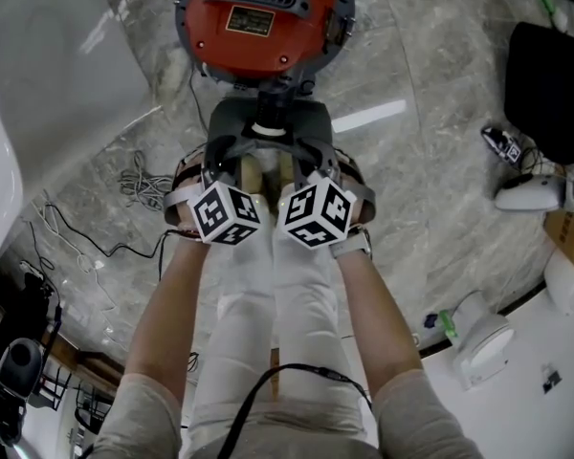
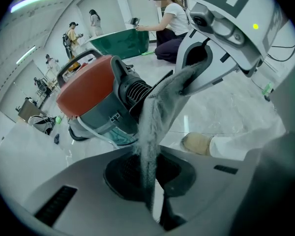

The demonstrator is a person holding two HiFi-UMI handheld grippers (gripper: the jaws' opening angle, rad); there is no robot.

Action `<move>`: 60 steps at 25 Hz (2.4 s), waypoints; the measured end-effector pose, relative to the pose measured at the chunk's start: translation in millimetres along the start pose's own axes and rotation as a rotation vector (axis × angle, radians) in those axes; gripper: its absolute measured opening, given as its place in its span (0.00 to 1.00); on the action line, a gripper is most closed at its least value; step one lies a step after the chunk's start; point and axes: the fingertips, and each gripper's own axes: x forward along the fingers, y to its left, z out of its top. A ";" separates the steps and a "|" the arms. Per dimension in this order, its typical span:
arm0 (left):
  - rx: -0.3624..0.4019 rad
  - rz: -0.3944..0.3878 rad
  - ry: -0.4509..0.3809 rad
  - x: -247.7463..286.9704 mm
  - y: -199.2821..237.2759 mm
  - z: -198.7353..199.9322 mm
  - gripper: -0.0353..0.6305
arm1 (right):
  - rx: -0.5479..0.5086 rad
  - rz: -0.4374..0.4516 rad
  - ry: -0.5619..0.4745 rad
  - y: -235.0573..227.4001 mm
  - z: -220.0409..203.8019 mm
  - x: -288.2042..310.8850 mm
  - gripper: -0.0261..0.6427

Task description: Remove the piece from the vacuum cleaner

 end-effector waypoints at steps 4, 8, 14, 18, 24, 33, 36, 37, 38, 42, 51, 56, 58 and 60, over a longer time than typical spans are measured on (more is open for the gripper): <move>-0.108 -0.058 0.020 8.7 -4.1 -3.3 0.10 | -0.005 0.010 0.000 0.7 -1.6 5.6 0.08; -0.180 -0.085 0.019 14.5 -5.6 -2.6 0.10 | 0.036 0.019 -0.010 1.7 -1.0 10.8 0.08; -0.225 -0.101 0.007 10.2 -9.3 -2.7 0.10 | 0.079 0.020 -0.033 4.8 -1.3 1.2 0.08; -0.201 -0.093 0.019 1.7 -11.0 -3.8 0.10 | 0.124 0.013 -0.050 9.1 1.6 -11.8 0.08; -0.229 -0.126 0.068 -15.2 -15.6 -15.8 0.10 | 0.121 0.053 -0.050 23.0 2.0 -30.0 0.08; -0.232 -0.139 0.076 -54.1 -50.3 -42.5 0.10 | 0.083 0.112 -0.059 57.8 -7.8 -56.3 0.08; -0.210 -0.135 0.063 -63.3 -49.6 -38.1 0.10 | 0.073 0.121 -0.070 59.1 -6.9 -66.8 0.08; -0.199 -0.132 0.058 -67.6 -48.9 -35.5 0.10 | 0.069 0.123 -0.076 59.3 -6.2 -71.6 0.08; -0.190 -0.129 0.052 -72.9 -48.0 -32.9 0.10 | 0.065 0.125 -0.082 59.6 -5.0 -77.1 0.08; -0.163 -0.115 0.025 -97.1 -39.9 -22.7 0.10 | 0.055 0.134 -0.115 59.5 5.4 -101.0 0.08; -0.152 -0.088 -0.144 -167.6 -13.8 7.9 0.10 | 0.120 0.146 -0.197 52.1 42.3 -167.9 0.08; -0.147 -0.102 -0.206 -211.4 -0.4 25.4 0.10 | 0.108 0.133 -0.246 40.5 67.7 -207.3 0.08; -0.141 -0.104 -0.226 -229.3 5.7 31.2 0.10 | 0.106 0.137 -0.266 38.5 78.0 -223.9 0.08; -0.141 -0.100 -0.243 -247.2 13.8 36.3 0.10 | 0.097 0.146 -0.284 38.1 89.6 -241.0 0.08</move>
